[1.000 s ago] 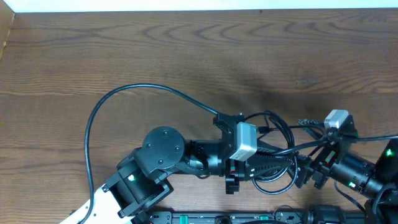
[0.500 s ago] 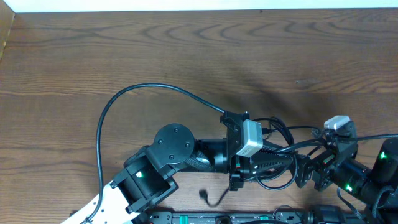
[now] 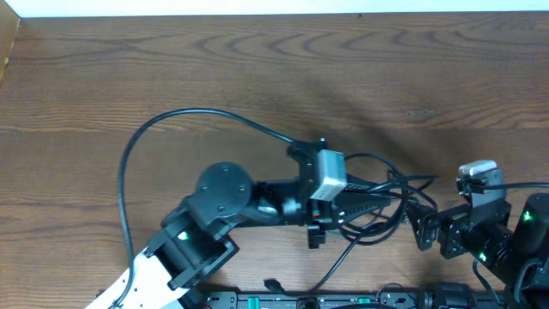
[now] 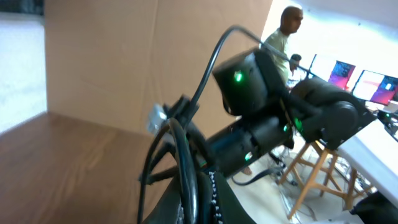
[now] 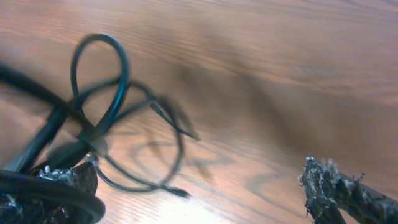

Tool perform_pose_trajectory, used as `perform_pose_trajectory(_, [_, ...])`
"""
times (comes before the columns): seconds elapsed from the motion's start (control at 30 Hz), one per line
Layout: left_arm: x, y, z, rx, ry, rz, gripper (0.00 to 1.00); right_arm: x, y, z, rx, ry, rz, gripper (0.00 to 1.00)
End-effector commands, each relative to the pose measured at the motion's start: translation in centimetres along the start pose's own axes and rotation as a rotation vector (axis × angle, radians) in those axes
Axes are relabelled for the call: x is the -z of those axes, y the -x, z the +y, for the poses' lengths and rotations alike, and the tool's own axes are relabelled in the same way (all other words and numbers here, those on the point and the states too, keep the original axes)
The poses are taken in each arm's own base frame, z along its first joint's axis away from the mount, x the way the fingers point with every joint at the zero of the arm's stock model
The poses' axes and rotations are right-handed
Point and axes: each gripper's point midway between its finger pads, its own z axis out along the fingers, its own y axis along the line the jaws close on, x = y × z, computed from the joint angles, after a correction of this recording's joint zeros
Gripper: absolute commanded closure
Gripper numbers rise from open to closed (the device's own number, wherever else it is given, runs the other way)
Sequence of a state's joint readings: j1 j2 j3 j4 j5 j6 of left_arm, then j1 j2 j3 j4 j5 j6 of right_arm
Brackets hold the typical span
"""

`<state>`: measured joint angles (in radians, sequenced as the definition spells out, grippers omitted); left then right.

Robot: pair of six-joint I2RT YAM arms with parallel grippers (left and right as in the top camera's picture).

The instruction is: Untangle cables

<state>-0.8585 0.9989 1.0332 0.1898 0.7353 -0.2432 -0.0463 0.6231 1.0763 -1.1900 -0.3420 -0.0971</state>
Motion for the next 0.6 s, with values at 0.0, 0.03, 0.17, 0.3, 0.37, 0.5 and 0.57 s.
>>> perform_pose_trajectory(0.0, [4.0,7.7,-5.0,-0.181,-0.047,-0.204,0.93,-0.3,-2.6,-5.5,-0.015,-0.301,0.116,0.01])
perform_pose_trajectory(0.03, [4.3,7.9,-4.9,-0.187,-0.039,-0.210,0.93,-0.3,-2.6,-5.5,-0.015,-0.305,0.116,0.01])
perform_pose_trajectory(0.17, [5.1,8.5,-4.5,-0.206,-0.006,-0.227,0.92,-0.1,-2.7,-6.1,-0.019,-0.341,0.120,0.01])
perform_pose_trajectory(0.3, [5.8,9.0,-4.1,-0.223,0.025,-0.240,0.93,0.6,-2.8,-7.6,-0.074,-0.441,0.117,0.01])
perform_pose_trajectory(0.37, [6.1,9.2,-3.8,-0.230,0.041,-0.245,0.92,0.8,-2.9,-8.1,-0.094,-0.472,0.115,0.01])
perform_pose_trajectory(0.5, [6.6,9.5,-3.2,-0.241,0.073,-0.253,0.93,0.9,-2.9,-8.4,-0.096,-0.491,0.115,0.01])
perform_pose_trajectory(0.57, [6.9,9.6,-2.8,-0.242,0.091,-0.255,0.93,0.9,-2.9,-8.3,-0.097,-0.485,0.114,0.01])
